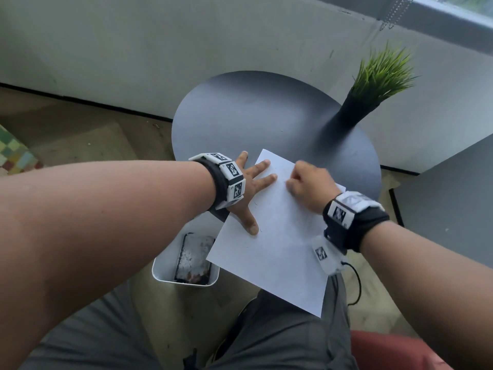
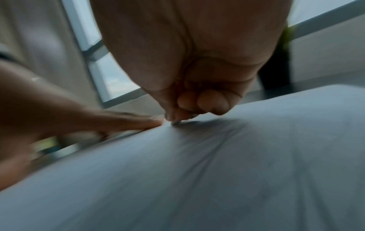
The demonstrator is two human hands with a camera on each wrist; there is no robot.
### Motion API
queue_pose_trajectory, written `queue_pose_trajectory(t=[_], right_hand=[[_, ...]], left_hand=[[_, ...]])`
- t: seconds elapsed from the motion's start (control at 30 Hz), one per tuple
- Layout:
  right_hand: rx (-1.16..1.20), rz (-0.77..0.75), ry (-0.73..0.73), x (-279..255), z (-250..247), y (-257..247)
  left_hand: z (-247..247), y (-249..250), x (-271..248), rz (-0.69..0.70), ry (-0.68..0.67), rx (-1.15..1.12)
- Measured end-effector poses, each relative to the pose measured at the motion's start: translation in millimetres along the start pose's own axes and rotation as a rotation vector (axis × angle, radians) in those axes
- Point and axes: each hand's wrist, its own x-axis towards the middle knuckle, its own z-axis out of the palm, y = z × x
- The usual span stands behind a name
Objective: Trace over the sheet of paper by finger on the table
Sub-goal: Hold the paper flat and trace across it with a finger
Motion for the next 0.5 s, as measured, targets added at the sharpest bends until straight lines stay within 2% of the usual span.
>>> queue_pose_trajectory(t=[0.07,0.13,0.2,0.27,0.3,0.33,0.4,0.47,0.5], right_hand=[[-0.011,-0.259,-0.160,-22,10,-18],[-0.032,-0.368,-0.273,-31,8,-23],[-0.042,-0.232,-0.181,-13,0,-10],[-0.015,0.049,-0.034,7,-8,6],[-0.013,0.125,0.004,9,-8,9],[-0.040,0.105,0.010,7,-5,8],[-0.076,-0.108,-0.066,-8,4,-8],[-0.097,-0.365,-0.230,-30,7,-23],[-0.103,-0.417,-0.284,-33,5,-23]], left_hand=[[1,-1,0,-0.002,0.006,-0.005],[1,-1,0,0.000,0.009,-0.005],[0,0,1,0.000,0.000,0.008],[-1,1,0,-0.009,-0.008,0.014],[-1,1,0,-0.010,-0.011,0.011],[-1,1,0,-0.009,-0.009,0.008],[0,-1,1,-0.002,0.000,0.001],[1,-2,2,0.003,0.010,0.000],[2,-2,3,0.005,0.013,0.004]])
